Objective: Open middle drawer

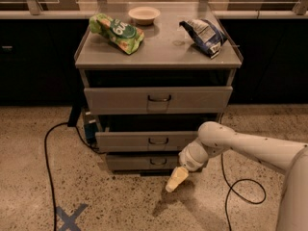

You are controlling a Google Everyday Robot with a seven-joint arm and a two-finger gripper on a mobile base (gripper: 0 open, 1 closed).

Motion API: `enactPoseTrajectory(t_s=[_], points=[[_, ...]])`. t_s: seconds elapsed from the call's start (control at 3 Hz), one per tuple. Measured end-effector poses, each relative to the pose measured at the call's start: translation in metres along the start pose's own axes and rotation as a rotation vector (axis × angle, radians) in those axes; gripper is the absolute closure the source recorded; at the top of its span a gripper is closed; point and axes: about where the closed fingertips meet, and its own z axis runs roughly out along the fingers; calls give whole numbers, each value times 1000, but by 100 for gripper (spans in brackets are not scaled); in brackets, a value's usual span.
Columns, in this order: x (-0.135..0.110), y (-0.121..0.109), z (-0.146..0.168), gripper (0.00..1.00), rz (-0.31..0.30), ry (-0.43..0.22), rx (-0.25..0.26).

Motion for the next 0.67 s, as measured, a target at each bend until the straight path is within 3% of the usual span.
enactPoseTrajectory(t_s=[0.67], points=[[-10, -79, -26, 0, 20, -3, 179]])
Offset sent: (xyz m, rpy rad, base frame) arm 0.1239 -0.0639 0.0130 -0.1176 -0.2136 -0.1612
